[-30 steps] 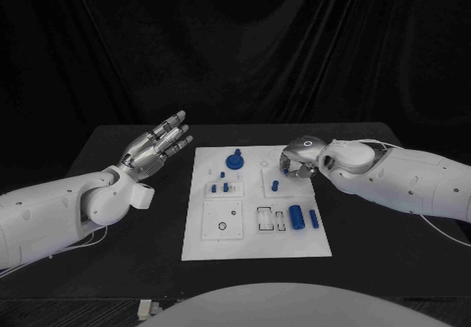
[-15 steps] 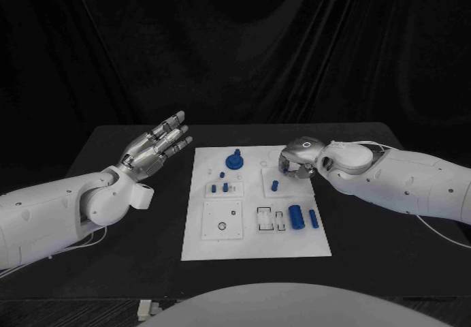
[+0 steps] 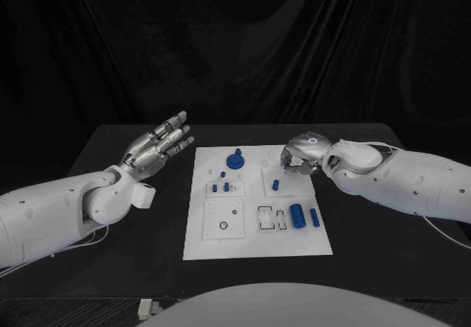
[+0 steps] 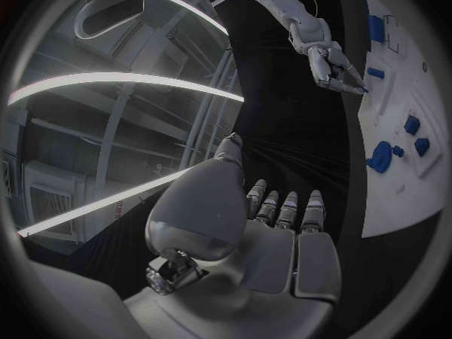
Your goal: Assemble the parts on the task board
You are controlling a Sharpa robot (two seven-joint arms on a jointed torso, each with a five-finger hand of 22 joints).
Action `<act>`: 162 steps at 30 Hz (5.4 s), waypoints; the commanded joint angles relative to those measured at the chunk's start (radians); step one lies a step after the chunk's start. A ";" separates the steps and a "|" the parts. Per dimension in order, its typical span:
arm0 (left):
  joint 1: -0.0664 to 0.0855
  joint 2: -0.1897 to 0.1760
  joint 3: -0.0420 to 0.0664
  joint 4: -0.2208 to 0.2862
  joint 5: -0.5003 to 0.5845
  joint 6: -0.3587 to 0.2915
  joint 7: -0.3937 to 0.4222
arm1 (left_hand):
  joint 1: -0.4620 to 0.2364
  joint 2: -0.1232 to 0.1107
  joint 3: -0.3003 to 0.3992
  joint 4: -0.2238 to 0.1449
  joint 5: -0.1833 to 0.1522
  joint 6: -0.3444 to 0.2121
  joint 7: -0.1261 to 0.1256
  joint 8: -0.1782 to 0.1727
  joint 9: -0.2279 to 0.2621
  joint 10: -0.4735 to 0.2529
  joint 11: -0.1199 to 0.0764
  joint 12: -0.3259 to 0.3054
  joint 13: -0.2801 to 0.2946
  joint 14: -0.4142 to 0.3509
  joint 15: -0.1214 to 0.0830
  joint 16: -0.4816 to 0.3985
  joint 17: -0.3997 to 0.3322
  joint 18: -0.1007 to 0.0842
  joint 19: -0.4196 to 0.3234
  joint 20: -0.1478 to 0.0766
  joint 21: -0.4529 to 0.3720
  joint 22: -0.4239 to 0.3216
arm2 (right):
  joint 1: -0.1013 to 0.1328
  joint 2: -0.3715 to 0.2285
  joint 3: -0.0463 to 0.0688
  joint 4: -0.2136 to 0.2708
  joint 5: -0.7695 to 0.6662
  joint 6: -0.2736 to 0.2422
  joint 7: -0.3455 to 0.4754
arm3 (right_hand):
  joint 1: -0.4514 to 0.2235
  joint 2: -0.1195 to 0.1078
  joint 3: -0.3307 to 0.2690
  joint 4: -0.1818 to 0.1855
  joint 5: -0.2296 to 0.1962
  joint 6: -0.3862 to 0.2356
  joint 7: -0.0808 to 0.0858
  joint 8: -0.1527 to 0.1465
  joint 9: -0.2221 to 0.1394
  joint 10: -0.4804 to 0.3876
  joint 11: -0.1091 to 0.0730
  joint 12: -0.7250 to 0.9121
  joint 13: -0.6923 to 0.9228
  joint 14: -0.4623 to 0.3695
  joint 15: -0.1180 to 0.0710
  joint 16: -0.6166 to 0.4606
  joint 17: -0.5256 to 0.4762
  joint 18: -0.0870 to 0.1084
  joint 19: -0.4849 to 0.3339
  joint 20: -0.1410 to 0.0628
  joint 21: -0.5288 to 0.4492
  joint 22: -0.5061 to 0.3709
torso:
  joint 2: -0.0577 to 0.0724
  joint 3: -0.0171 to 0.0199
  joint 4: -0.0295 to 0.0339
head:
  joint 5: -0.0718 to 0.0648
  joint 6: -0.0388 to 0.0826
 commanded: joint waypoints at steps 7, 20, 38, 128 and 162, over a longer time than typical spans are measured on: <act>-0.002 0.004 0.001 -0.002 0.007 0.021 0.046 | 0.009 0.009 0.000 -0.009 0.014 0.001 0.010 -0.001 0.001 0.003 0.007 0.001 0.002 -0.002 0.008 -0.004 -0.002 0.013 -0.002 0.009 -0.002 0.003 | 0.067 -0.022 0.002 0.081 0.018 -0.085 -0.039 | -0.003 0.010 0.000 -0.008 -0.009 0.003 0.000 0.003 0.000 0.004 0.005 -0.010 -0.003 0.041 0.010 0.001 0.002 0.003 0.006 0.007 0.000 0.173 | 0.000 -0.0002 0.0001 | -0.003 0.000; -0.003 0.005 0.001 -0.002 0.007 0.022 0.038 | 0.010 0.012 0.000 -0.011 0.016 0.004 0.013 0.000 0.002 0.004 0.008 0.002 0.002 -0.002 0.009 -0.004 -0.002 0.013 -0.001 0.010 -0.001 0.003 | 0.090 -0.048 0.002 0.249 0.018 0.023 -0.086 | 0.001 0.006 0.005 -0.016 -0.011 -0.006 0.011 -0.004 0.004 0.011 0.011 -0.015 -0.004 0.040 0.020 0.000 0.000 0.004 0.004 0.016 -0.004 0.173 | -0.001 -0.0004 0.0001 | 0.014 0.000; -0.003 -0.001 0.001 0.007 0.007 0.015 0.035 | 0.011 0.017 -0.001 -0.012 0.018 0.012 0.023 0.001 0.003 0.006 0.010 0.003 0.003 -0.002 0.008 -0.004 -0.002 0.014 -0.001 0.011 -0.001 0.004 | 0.016 0.020 0.002 0.341 0.019 0.141 -0.099 | 0.008 0.003 0.010 -0.027 0.000 -0.014 0.016 -0.012 0.005 0.024 0.012 -0.013 -0.001 0.039 0.022 -0.002 -0.005 0.007 0.001 0.019 -0.014 0.170 | -0.001 -0.0022 0.0007 | 0.076 0.000; -0.025 0.024 0.001 -0.021 0.007 0.051 0.004 | 0.017 0.039 -0.001 -0.018 0.022 0.036 0.059 0.006 0.006 0.005 0.006 0.002 0.002 -0.002 0.008 -0.004 -0.002 0.015 -0.001 0.011 -0.001 0.003 | -0.101 0.149 0.002 0.246 0.019 0.169 -0.108 | 0.011 -0.006 0.018 -0.060 0.011 -0.072 0.031 -0.058 -0.005 0.009 0.020 -0.006 0.010 0.025 0.028 -0.021 -0.038 0.015 -0.017 0.026 -0.053 0.159 | -0.001 -0.0031 0.0004 | 0.116 0.000; -0.030 0.024 0.001 -0.029 0.007 0.060 -0.010 | 0.017 0.043 0.000 -0.019 0.022 0.036 0.063 0.005 0.005 0.005 0.006 0.002 0.002 -0.002 0.011 -0.004 -0.002 0.015 -0.001 0.012 -0.001 0.003 | -0.047 0.080 0.002 0.297 0.019 0.073 -0.153 | 0.004 -0.113 -0.296 0.176 -0.075 -0.367 -0.074 -0.105 -0.082 -0.594 0.059 0.086 0.026 -0.052 0.038 -0.072 -0.153 0.049 -0.097 0.040 -0.253 0.114 | -0.001 -0.0028 0.0006 | 0.106 0.000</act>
